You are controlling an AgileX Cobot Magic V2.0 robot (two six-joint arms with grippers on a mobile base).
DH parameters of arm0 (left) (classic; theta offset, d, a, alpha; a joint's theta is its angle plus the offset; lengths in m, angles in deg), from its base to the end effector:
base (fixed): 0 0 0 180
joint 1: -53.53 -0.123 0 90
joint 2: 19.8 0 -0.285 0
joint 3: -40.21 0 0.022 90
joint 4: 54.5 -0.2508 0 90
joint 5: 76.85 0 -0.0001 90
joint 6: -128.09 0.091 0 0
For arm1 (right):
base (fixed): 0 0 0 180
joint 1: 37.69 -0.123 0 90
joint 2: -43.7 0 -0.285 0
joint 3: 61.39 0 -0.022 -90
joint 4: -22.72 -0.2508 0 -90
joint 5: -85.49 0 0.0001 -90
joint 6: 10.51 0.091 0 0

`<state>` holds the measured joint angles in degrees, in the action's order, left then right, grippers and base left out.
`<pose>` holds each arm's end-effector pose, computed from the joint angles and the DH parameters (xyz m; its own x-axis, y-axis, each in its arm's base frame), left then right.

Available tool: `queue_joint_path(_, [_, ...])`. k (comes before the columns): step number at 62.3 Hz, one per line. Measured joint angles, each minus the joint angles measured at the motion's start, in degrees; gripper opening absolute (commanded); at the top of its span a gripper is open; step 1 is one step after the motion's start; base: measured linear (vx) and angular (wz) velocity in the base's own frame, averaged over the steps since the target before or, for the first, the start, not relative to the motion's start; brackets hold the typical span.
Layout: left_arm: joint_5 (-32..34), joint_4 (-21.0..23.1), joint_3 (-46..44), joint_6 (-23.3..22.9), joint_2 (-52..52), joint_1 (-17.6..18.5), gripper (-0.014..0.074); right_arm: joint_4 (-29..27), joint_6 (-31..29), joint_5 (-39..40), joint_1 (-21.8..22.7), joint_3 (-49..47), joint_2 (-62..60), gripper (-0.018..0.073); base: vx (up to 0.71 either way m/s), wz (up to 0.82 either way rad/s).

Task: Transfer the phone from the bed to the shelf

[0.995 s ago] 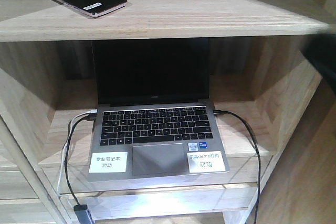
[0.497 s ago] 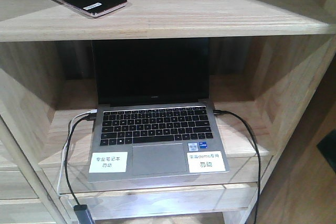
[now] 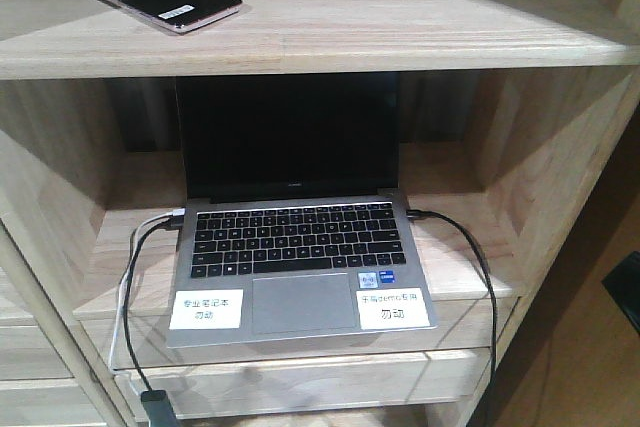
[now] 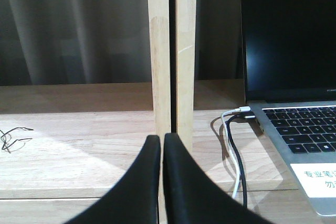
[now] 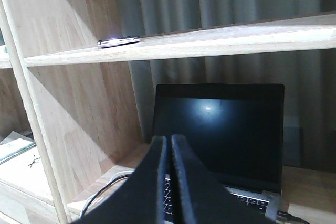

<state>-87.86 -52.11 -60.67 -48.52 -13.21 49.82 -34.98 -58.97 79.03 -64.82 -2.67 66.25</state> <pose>0.0556 0.0029 0.1857 -0.1176 0.0106 -0.9930 -0.0547 0.9984 0.0172 0.0597 0.0404 0.3004 -0.0042 0.1743 -0.9847 -0.5444 0.8256 0.1484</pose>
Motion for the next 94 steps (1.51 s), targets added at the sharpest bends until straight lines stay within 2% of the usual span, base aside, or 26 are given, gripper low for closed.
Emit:
queue_joint_path(12, [0.0,0.0,0.0,0.0,0.0,0.0,0.0001,0.38,0.28,0.0,0.0,0.0,0.0,-0.0005,0.0,0.0])
queue_joint_path(19, [0.0,0.0,0.0,0.0,0.0,0.0,0.0001,5.57,4.26,0.0,0.0,0.0,0.0,-0.0005,0.0,0.0])
queue_joint_path(25, [0.0,0.0,0.0,0.0,0.0,0.0,0.0001,15.34,13.2,0.0,0.0,0.0,0.0,-0.0005,0.0,0.0])
queue_joint_path(38, [0.0,0.0,0.0,0.0,0.0,0.0,0.0001,45.83,44.5,-0.6,0.0,0.0,0.0,-0.0005,0.0,0.0])
queue_joint_path(41, [0.0,0.0,0.0,0.0,0.0,0.0,0.0001,50.28,50.09,-0.8,0.0,0.0,0.0,-0.0005,0.0,0.0])
queue_joint_path(44, [0.0,0.0,0.0,0.0,0.0,0.0,0.0001,53.05,52.71,-0.95,0.28,0.0,0.0,-0.0005,0.0,0.0])
queue_joint_path(53, [0.0,0.0,0.0,0.0,0.0,0.0,0.0001,55.57,54.03,-1.43,5.09,0.0,0.0,-0.0005,0.0,0.0])
queue_joint_path(75, [0.0,0.0,0.0,0.0,0.0,0.0,0.0001,56.06,52.97,-3.04,23.32,5.0,-3.23,-0.0005,0.0,0.0])
queue_joint_path(84, [0.0,0.0,0.0,0.0,0.0,0.0,0.0001,56.06,52.84,-2.9,27.65,9.91,-6.7,-0.0005,0.0,0.0])
queue_joint_path(94, [0.0,0.0,0.0,0.0,0.0,0.0,0.0001,56.11,52.4,2.02,28.92,17.06,-11.14,-0.0005,0.0,0.0])
